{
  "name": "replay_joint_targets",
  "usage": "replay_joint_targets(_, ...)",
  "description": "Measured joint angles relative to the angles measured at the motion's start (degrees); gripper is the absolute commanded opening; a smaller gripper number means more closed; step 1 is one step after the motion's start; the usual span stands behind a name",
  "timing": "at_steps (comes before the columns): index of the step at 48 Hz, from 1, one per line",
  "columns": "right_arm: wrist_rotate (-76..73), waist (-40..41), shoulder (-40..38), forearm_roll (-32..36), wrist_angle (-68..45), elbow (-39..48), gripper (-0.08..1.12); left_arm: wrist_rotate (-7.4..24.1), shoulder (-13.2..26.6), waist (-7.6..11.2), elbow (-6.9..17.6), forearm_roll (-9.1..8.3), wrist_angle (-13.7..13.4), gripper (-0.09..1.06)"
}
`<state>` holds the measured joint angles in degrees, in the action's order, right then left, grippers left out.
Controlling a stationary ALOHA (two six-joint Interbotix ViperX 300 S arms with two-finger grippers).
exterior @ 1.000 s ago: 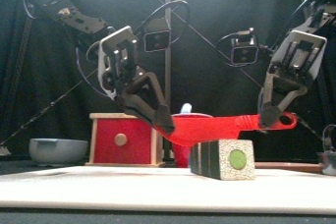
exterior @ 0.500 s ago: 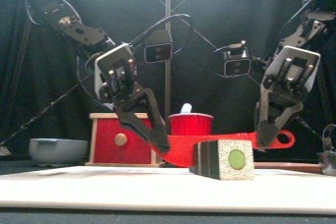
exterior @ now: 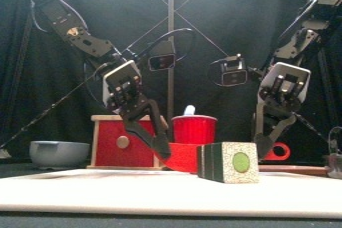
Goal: Place sushi on board then cut the sushi with the knife then place the pieces on the plate
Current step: Cut the sushi into 4 pieces
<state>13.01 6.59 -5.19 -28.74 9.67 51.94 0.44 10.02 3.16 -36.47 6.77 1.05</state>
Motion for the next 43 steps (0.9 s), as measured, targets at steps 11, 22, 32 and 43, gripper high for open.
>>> replay_joint_targets(11,0.0,0.35,-0.7,0.18,2.46,-1.32,0.29,-0.18,-0.35,-0.35,0.0,-0.7,-1.49,0.34)
replay_joint_targets(22,-0.09,0.35,-4.75,0.26,7.82,-3.69,0.29,-0.18,-4.13,0.09,0.53,-1.14,-4.66,0.34)
replay_joint_targets(32,-0.09,-1.23,-7.03,0.0,9.32,-3.87,0.29,-0.44,-6.15,1.67,0.7,-1.41,-5.89,0.34)
replay_joint_targets(43,-0.26,-5.45,-7.29,-1.58,10.37,-3.96,0.29,-0.62,-6.24,4.83,1.41,0.62,-6.06,0.34)
